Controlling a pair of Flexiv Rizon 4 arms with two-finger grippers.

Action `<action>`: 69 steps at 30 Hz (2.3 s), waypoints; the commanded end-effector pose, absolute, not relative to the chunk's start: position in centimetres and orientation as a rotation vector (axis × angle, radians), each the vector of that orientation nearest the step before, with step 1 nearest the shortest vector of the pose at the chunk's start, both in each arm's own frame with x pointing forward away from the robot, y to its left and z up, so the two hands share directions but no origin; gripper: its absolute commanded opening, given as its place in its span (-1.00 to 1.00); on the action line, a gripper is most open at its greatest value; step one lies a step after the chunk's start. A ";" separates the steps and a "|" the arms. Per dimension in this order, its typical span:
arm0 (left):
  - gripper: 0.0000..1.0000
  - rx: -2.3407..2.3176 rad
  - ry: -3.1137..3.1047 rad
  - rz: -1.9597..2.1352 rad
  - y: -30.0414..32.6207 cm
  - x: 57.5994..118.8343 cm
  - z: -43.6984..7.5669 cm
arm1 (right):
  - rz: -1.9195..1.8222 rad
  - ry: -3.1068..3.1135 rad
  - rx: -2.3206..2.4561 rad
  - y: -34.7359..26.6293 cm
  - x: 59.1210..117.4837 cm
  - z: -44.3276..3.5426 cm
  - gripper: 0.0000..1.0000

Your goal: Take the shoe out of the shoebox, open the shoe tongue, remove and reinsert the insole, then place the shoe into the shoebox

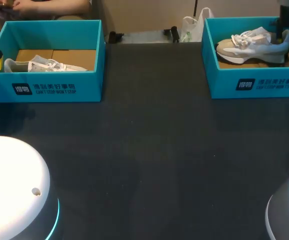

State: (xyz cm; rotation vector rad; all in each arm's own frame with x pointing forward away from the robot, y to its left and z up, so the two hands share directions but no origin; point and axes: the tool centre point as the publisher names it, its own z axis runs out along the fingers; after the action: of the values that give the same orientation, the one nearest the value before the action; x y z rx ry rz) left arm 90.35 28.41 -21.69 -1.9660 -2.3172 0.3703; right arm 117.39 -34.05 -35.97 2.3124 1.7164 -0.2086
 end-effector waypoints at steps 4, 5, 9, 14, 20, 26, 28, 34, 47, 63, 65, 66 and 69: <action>1.00 -1.965 -2.317 0.365 28.4 90.3 -21.6 | -0.235 1.729 2.331 -34.7 118.9 -37.6 -0.03; 1.00 -1.965 -2.317 0.365 28.4 90.3 -21.6 | -0.237 1.730 2.331 -34.7 118.9 -37.7 -0.04; 1.00 -1.965 -2.317 0.365 28.4 90.3 -21.6 | -0.250 1.736 2.332 -35.0 119.0 -38.2 -0.04; 1.00 -1.965 -2.317 0.365 28.4 90.3 -21.6 | -0.249 1.743 2.339 -35.1 119.2 -38.7 -0.06; 1.00 -1.965 -2.317 0.365 28.4 90.3 -21.6 | -0.241 1.741 2.364 -34.9 119.1 -39.3 -0.15; 1.00 -1.965 -2.317 0.365 28.4 90.3 -21.6 | -0.238 1.730 2.381 -34.9 118.9 -39.6 -0.57; 1.00 -1.965 -2.317 0.365 28.4 90.3 -21.6 | -0.238 1.720 2.384 -34.9 118.8 -39.6 -0.66; 1.00 -1.965 -2.317 0.365 28.4 90.3 -21.6 | -0.235 1.690 2.397 -35.3 118.5 -39.3 -1.00; 1.00 -1.965 -2.317 0.365 28.4 90.3 -21.6 | -0.208 1.674 2.379 -35.9 117.3 -36.3 -1.00; 1.00 -1.965 -2.317 0.365 28.4 90.3 -21.6 | -0.137 1.690 2.323 -34.7 116.1 -30.3 -1.00; 1.00 -1.965 -2.317 0.365 28.4 90.3 -21.6 | -0.119 1.687 2.318 -34.6 115.9 -29.4 -1.00; 1.00 -1.965 -2.317 0.365 28.4 90.3 -21.6 | -0.113 1.688 2.312 -34.5 115.8 -29.0 -1.00; 1.00 -1.965 -2.317 0.365 28.4 90.3 -21.6 | -0.088 1.699 2.296 -34.4 115.4 -27.7 -1.00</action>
State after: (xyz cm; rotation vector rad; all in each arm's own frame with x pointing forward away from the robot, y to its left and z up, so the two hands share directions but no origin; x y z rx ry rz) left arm 90.35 28.40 -21.69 -1.9661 -2.3171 0.3703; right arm 117.30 -34.87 -30.21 2.3416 1.7139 -0.1606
